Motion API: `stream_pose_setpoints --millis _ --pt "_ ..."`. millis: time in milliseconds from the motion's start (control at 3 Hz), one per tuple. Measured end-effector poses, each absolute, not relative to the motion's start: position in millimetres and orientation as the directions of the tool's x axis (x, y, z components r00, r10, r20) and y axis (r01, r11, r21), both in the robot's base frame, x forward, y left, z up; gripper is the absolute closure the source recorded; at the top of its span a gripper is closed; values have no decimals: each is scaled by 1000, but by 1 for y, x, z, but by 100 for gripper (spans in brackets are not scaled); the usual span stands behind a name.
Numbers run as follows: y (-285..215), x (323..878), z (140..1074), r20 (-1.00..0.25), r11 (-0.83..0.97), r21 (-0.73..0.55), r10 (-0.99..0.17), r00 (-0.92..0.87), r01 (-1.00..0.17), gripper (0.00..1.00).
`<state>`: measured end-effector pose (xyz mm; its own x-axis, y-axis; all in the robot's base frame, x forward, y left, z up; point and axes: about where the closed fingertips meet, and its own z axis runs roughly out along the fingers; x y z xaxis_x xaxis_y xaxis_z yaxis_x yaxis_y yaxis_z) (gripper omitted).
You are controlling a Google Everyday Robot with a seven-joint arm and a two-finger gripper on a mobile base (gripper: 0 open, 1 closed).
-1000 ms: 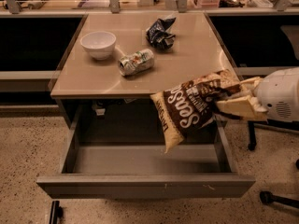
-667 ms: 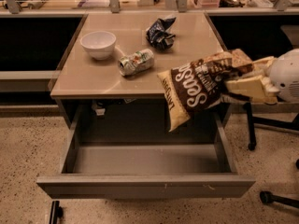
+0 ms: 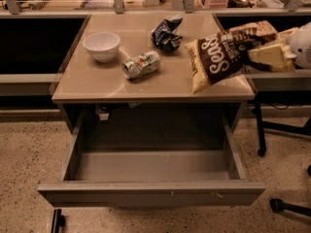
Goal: Pick brown chip bag from top drawer and place on counter
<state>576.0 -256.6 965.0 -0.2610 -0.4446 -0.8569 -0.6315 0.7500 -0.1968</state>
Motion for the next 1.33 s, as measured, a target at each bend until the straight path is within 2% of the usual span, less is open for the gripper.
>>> stream_pose_setpoints --millis 667,1000,1333 --pt "-303 670 949 -887 829 -142 -349 -302 -540 100" --pt "-317 699 908 -876 847 -85 -315 -366 -525 100" --pt "-319 702 902 -874 848 -79 -312 -372 -524 81"
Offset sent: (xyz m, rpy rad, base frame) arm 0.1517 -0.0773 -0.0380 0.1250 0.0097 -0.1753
